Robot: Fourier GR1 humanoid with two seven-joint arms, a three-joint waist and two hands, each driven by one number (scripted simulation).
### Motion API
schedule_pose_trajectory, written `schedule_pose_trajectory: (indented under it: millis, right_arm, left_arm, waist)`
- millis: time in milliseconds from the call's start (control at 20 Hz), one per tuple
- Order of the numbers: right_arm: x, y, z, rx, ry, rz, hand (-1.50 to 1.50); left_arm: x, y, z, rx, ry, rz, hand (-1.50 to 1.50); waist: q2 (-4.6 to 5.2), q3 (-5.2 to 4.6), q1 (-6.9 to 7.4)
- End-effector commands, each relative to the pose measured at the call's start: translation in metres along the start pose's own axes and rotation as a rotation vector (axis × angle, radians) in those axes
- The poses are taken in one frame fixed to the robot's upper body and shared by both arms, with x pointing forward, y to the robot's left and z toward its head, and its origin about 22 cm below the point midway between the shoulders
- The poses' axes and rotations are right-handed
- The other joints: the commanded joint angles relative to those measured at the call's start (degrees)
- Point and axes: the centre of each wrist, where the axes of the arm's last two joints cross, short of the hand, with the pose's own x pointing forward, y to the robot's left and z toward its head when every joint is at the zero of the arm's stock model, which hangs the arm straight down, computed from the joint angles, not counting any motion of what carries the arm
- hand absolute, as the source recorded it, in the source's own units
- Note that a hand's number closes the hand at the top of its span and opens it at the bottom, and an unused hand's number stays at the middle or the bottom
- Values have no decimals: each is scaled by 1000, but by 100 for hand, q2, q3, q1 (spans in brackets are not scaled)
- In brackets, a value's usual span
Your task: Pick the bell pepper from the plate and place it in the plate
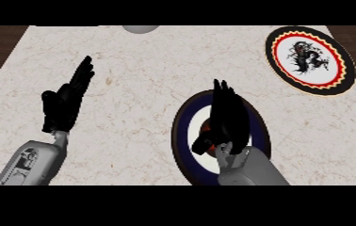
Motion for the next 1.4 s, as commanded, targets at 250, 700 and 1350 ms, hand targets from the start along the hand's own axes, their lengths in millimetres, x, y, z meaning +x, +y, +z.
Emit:
schedule_pose_trajectory:
  millis: [250,700,1350]
  right_arm:
    - [-7,10,-16,103,222,80,-150]
    - [-27,35,-17,134,264,86,-150]
    - [-33,37,-35,8,188,150,150]
  left_arm:
    - [4,5,1,-6,-6,-5,0]
    - [-8,-16,6,-8,8,-5,0]
    - [1,0,-4,-7,-11,4,0]
  waist:
    - [14,4,54]
    - [15,5,29]
    - [18,6,41]
